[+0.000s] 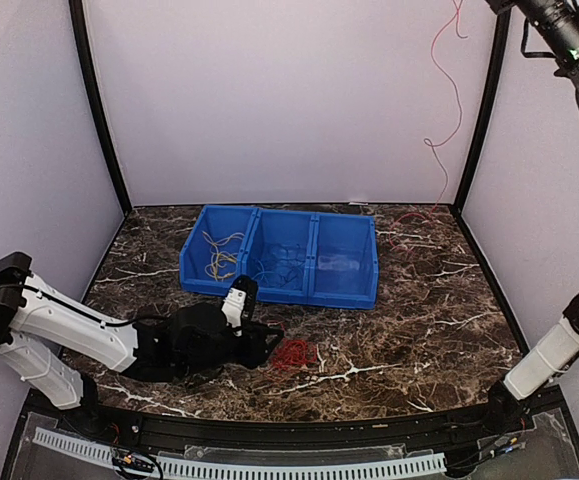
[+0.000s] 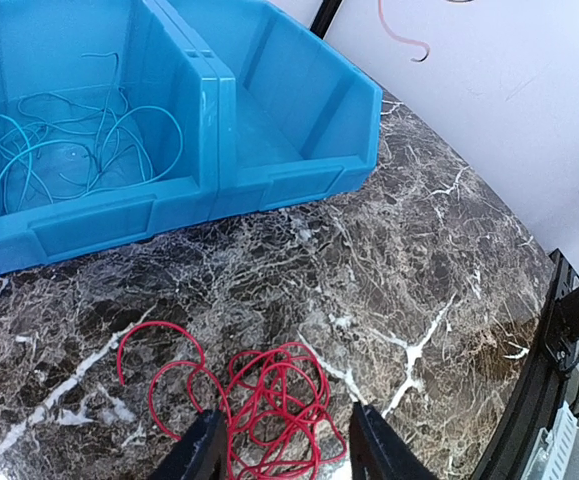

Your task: Untangle the cables

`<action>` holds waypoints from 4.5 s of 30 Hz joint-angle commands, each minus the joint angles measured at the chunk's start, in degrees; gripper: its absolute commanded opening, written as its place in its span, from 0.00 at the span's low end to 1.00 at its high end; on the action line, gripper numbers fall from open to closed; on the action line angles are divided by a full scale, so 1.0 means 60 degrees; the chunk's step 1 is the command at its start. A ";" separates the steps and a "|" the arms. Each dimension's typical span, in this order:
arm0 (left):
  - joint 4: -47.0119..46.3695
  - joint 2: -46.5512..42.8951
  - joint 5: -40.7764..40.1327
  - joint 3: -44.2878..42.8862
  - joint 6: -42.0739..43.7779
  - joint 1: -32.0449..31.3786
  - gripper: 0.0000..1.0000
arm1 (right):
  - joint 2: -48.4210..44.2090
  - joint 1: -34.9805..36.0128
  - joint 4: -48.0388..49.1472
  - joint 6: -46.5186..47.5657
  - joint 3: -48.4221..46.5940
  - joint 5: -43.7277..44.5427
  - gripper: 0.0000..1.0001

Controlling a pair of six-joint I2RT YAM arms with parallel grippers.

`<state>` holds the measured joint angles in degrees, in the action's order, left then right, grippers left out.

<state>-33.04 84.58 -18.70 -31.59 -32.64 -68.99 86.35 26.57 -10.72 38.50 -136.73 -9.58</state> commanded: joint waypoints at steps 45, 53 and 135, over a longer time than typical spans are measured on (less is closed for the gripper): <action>-0.0531 -0.1122 -0.0425 0.1566 -0.0637 0.0029 0.45 | 0.1141 0.1735 -0.1054 0.0774 0.7470 0.0675 0.00; -0.0304 -0.1261 -0.0709 0.1623 -0.0700 0.0029 0.45 | 0.1118 0.1248 -0.1690 0.1061 1.0140 -0.0163 0.00; 0.1727 -0.0013 0.0025 -0.1718 0.0911 0.0827 0.48 | 0.2289 -0.2845 -0.2240 -0.0446 1.2497 -0.6019 0.00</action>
<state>-22.06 86.15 -18.85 -42.76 -26.65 -64.23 106.13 10.04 -23.22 34.00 -62.89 -45.36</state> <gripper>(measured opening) 0.478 0.010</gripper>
